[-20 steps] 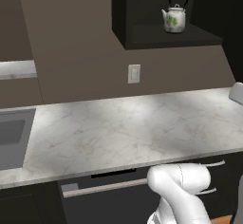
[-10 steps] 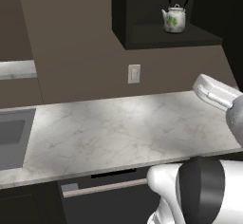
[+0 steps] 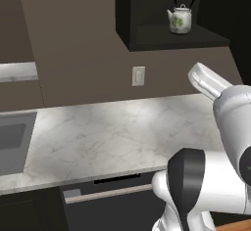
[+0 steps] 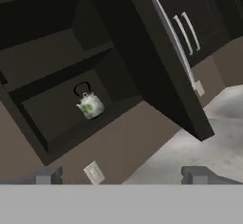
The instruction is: Open the cabinet, pick the kettle from the cabinet, and place it in the sink.
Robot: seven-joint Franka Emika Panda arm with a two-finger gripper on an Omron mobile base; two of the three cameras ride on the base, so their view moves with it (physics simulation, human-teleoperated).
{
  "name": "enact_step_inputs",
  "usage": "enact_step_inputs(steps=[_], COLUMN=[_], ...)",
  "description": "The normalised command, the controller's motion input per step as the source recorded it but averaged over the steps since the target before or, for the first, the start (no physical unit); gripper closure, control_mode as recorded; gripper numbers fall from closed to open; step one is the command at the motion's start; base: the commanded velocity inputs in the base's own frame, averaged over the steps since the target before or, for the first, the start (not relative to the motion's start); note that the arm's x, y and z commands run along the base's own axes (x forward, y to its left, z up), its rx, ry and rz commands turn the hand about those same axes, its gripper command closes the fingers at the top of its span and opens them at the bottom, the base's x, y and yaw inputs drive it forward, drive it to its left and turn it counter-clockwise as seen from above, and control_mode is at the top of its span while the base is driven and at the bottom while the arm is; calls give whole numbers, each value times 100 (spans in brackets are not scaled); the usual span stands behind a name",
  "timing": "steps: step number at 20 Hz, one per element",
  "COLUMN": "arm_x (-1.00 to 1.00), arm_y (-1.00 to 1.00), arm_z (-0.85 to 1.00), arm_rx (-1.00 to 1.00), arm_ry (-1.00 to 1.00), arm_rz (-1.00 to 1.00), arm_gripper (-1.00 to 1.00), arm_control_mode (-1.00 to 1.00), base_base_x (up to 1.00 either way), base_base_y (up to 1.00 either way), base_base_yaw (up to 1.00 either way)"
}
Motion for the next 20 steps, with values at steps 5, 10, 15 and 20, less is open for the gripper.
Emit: enact_step_inputs(steps=[5, 10, 15, 20], arm_x=[31, 29, 29, 19], arm_y=[0, -6, -15, -14], arm_z=[0, 0, 2, 5], arm_rx=[11, 11, 15, 19], arm_ry=[-25, -9, 0, -5], arm_rz=[-1, -15, -20, -23], arm_gripper=[-100, -100, -100, -100], arm_control_mode=[-100, -100, -100, -100], base_base_x=[0, 0, 0, 0], base_base_y=[0, 0, 0, 0], base_base_yaw=[0, 0, 0, 0])
